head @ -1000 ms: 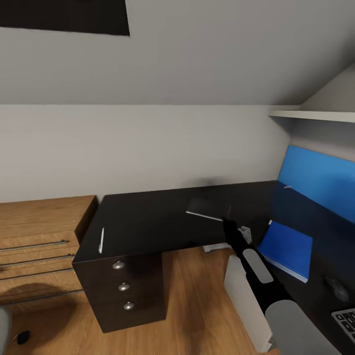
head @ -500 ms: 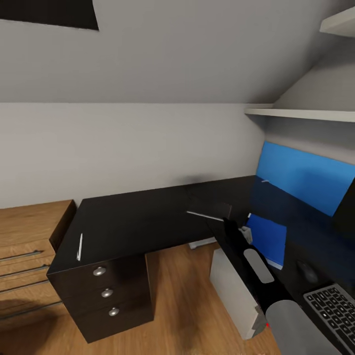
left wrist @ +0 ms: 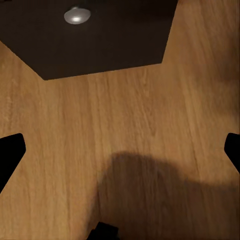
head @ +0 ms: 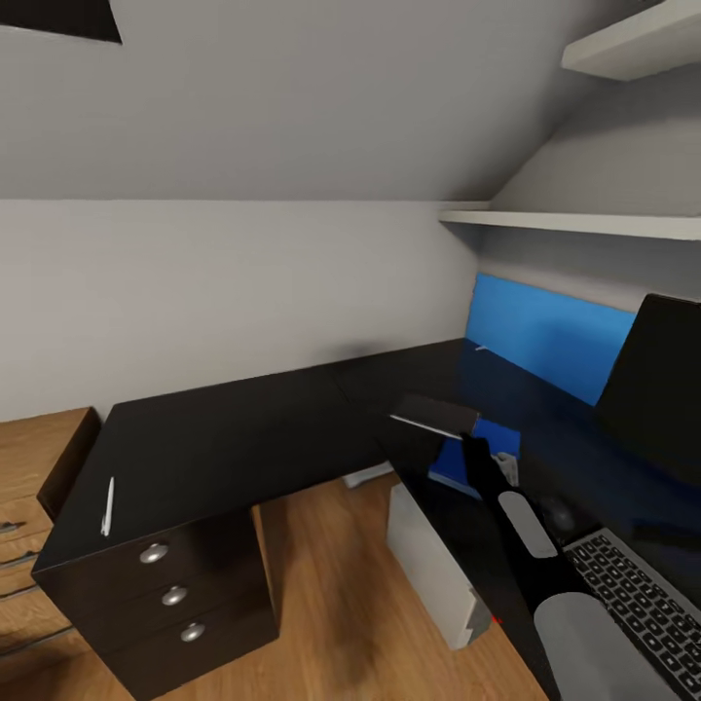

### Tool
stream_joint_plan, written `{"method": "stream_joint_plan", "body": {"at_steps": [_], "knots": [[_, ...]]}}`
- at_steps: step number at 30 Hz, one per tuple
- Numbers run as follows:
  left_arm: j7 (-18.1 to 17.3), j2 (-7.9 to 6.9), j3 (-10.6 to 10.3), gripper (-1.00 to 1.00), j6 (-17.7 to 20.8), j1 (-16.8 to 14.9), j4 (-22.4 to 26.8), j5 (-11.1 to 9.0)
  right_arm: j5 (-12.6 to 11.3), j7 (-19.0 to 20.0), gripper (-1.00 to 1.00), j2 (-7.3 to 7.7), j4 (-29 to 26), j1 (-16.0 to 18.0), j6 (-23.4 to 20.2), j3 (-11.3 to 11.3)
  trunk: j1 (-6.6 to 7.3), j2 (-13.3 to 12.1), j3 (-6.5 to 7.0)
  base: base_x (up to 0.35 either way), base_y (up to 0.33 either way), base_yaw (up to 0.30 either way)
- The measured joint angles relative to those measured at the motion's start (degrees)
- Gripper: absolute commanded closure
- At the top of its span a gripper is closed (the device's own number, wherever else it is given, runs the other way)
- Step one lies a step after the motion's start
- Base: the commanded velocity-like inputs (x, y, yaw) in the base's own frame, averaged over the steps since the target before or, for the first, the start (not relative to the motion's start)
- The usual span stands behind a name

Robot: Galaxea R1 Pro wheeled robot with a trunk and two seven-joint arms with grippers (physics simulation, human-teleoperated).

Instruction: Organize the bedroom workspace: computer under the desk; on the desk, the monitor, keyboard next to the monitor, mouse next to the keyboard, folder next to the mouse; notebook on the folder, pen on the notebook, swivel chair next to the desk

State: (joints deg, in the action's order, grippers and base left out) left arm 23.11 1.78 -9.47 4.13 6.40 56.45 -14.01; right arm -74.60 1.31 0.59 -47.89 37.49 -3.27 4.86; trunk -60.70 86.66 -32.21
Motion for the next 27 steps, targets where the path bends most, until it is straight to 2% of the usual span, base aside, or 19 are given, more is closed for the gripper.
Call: {"method": "stream_joint_plan", "body": {"at_steps": [5,21,27], "knots": [[-0.07,-0.06,0.09,-1.00,0.00,0.00,0.00,-0.02,-0.03,-0.52,1.00,0.42,0.14,0.00,0.00,0.49,0.00,0.00,-0.16,0.000,0.000,-0.242],[-0.04,-0.33,0.77,-1.00,-0.03,0.00,0.02,-0.15,-0.01,-0.39,1.00,0.32,1.09,0.00,0.19,0.47,0.00,0.00,-0.66,0.000,0.000,-0.242],[-0.01,-0.42,0.80,-1.00,-0.08,0.01,0.01,-0.17,0.00,-0.34,1.00,0.24,1.23,0.01,0.23,0.40,0.00,0.00,-0.74,0.000,0.000,-0.118]]}}
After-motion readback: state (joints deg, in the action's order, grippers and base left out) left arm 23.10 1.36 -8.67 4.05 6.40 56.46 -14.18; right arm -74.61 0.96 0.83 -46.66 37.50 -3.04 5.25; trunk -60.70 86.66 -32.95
